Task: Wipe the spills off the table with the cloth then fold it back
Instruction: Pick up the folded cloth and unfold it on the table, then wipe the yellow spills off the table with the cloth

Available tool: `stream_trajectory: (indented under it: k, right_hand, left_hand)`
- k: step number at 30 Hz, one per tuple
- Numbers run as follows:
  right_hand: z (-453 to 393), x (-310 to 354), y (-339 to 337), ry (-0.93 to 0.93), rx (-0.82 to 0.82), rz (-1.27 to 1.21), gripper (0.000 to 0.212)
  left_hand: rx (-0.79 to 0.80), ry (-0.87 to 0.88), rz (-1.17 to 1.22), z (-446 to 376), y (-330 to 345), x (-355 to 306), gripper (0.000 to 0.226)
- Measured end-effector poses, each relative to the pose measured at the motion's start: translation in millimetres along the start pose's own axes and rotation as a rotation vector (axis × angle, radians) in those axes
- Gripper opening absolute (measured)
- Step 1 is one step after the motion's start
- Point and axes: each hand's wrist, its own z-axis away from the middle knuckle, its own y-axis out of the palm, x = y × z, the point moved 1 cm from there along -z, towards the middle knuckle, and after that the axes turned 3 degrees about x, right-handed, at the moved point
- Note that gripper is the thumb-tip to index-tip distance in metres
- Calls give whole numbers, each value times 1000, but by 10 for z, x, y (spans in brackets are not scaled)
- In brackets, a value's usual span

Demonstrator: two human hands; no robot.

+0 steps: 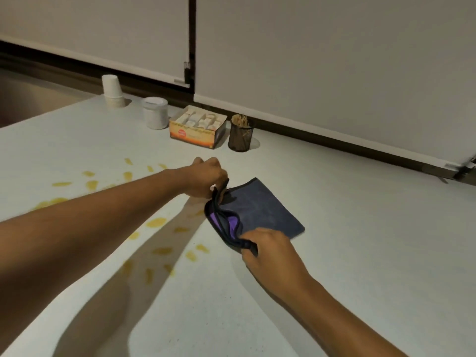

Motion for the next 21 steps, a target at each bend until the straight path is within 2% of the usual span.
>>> stream_trajectory:
  k: [2,4,6,7,8,9,11,13,15,18,21]
  right_hand:
    - [-56,176,7,-4,66,-58,23]
    - [-134,308,-18,81,125,-221,39]
    - [-332,339,-13,198,65,-310,44]
    - [-481,309,25,280,28,-246,45]
    - [-630,275,82,400,61,-138,52]
    - [-773,231,173,515,123,-43,67]
    - [-1007,178,365,596,173,42,89]
    - [-1187,94,489,534,120,117,95]
    - [-1384,-5,533,389,115,191,92]
    - [-1642,-60,520,156,216,283,85]
    - [-1634,31,563,22,258,342,80]
  left_hand:
    - [-26,24,-52,38,0,52,16]
    - [-25,23,-64,84,28,106,16]
    - [-9,3,-12,174,67,148,23]
    - [-11,-6,23,230,93,171,31]
    - [-28,-25,62,300,123,192,40]
    - [-62,-51,103,387,149,209,48]
    - [-163,-106,161,607,191,247,65]
    - [-270,-139,175,888,219,306,75]
    - [-385,-179,219,1250,268,447,71]
    - [-574,-276,243,1951,462,825,55]
    - [-680,-444,186,2670,756,1382,29]
